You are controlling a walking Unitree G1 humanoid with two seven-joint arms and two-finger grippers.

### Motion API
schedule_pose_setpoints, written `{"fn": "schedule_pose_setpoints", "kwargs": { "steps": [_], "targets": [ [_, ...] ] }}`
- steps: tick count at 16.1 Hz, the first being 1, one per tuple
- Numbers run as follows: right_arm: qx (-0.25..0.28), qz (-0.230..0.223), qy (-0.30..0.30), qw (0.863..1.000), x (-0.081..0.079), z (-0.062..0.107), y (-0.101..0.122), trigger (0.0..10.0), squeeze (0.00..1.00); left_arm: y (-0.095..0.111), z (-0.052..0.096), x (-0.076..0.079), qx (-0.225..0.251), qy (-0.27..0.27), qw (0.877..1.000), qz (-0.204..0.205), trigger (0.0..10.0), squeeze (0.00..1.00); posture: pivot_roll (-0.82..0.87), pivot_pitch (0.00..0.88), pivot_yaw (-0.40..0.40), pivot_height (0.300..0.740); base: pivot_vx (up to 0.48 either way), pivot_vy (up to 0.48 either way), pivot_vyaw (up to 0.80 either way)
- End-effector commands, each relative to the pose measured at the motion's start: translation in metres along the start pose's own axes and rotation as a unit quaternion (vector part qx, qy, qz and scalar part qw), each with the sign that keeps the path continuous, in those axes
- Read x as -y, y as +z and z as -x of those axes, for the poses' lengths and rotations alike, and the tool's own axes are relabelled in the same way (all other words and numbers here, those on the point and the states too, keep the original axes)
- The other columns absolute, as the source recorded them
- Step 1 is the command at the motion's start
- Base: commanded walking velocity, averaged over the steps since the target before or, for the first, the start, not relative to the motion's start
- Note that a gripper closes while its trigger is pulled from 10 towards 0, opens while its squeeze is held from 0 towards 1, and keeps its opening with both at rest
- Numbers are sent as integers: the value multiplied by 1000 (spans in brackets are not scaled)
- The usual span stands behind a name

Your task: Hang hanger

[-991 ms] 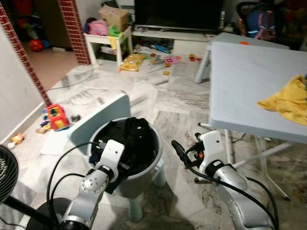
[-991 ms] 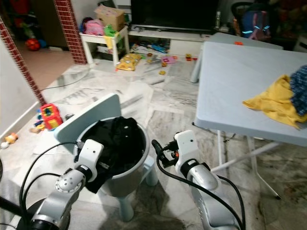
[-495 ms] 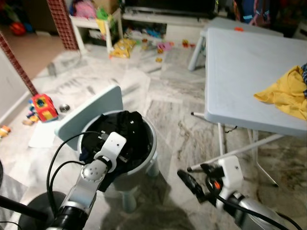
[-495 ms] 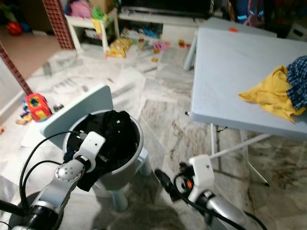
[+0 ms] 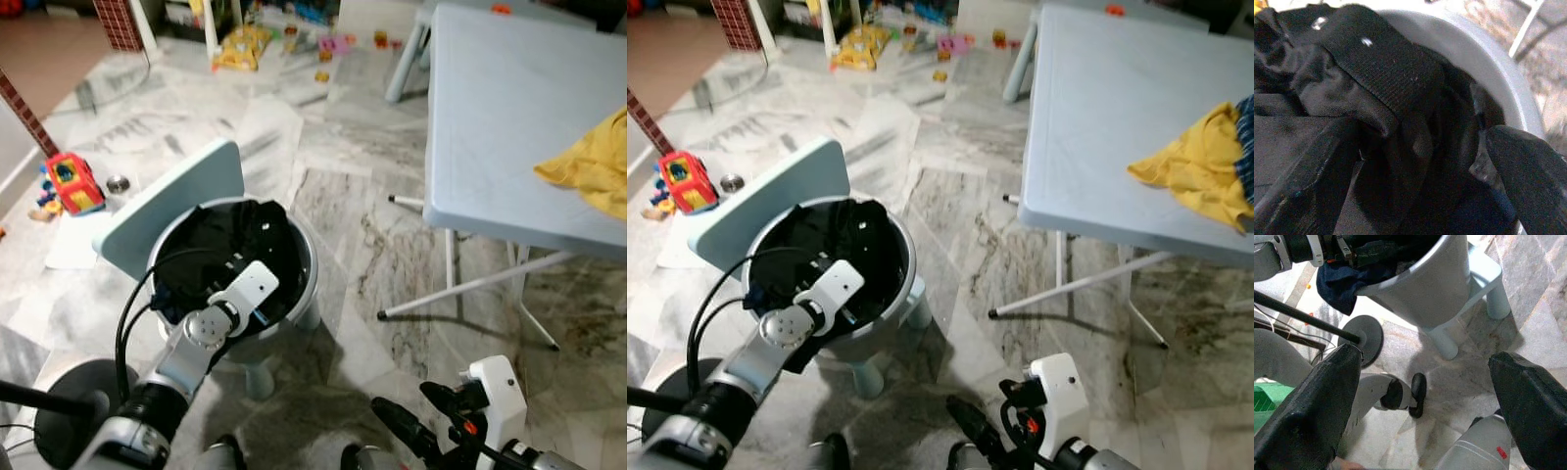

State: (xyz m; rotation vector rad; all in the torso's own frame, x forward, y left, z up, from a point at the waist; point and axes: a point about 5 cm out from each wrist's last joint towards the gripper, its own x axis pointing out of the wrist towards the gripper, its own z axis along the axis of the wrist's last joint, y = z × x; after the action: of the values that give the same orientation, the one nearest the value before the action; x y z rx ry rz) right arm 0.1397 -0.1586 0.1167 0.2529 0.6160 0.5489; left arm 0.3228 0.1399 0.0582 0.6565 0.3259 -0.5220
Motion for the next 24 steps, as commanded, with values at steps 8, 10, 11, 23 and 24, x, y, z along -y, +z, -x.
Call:
{"fn": "schedule_pose_setpoints", "kwargs": {
  "steps": [8,10,11,23,24],
  "targets": [
    [-10,6,-3,1000,-1,5,6,10000,0,14,3,-31,19,-26,981,-191,10000,0,-237,284,-51,740,0,0,0],
    [-11,6,-2,1000,0,4,7,10000,0,17,5,-35,17,-21,982,-186,10000,0,-228,283,-48,740,0,0,0],
    [-13,7,-1,1000,0,3,6,10000,0,17,7,-35,13,-23,983,-180,10000,0,-225,282,-48,740,0,0,0],
    [-14,18,14,1000,-2,-8,7,10000,0,16,52,-27,35,53,987,-150,10000,0,-202,263,-42,740,0,0,0],
    [-13,18,14,1000,-2,-8,7,10000,0,22,50,-31,45,55,985,-158,10000,0,-202,263,-42,740,0,0,0]
  ]
}}
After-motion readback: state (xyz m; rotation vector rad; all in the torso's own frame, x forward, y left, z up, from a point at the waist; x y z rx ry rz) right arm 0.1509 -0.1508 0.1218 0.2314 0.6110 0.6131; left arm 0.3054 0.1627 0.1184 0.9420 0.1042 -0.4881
